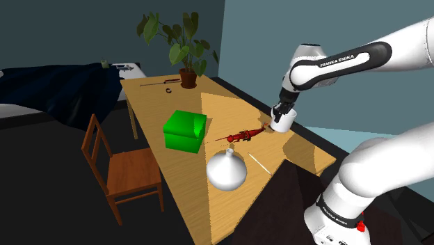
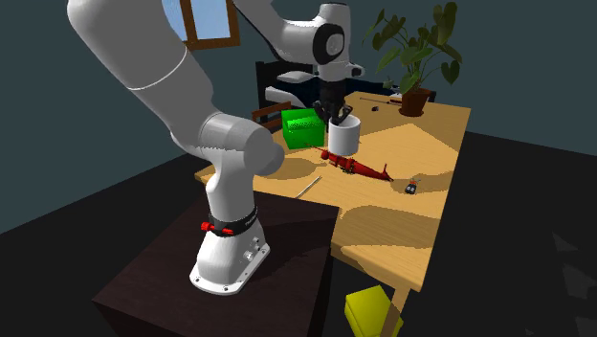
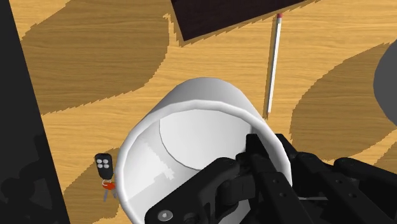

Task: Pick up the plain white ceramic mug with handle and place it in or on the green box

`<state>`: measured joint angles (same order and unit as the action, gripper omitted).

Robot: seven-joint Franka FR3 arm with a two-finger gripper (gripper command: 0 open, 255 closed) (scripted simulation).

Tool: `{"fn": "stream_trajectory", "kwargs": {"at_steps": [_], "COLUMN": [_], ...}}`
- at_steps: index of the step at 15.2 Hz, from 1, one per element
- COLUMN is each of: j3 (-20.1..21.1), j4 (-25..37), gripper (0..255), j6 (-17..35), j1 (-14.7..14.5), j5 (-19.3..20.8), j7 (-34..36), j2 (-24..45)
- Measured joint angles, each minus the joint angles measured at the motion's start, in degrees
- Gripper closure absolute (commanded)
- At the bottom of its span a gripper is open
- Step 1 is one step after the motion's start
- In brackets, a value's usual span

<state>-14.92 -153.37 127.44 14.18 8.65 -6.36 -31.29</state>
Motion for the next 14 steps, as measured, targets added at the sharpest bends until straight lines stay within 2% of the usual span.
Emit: {"fn": "stream_trajectory", "kwargs": {"at_steps": [6,14], "j3": [0.9,6.5], "j4": [3.6,13.5], "gripper": [255,255], "j6": [-4.9,-3.9], "j1": [-0.4,-5.7], "j5": [-0.6,-4.9], "j7": [0.5,7.8], "j2": [-1.3,10.0]}}
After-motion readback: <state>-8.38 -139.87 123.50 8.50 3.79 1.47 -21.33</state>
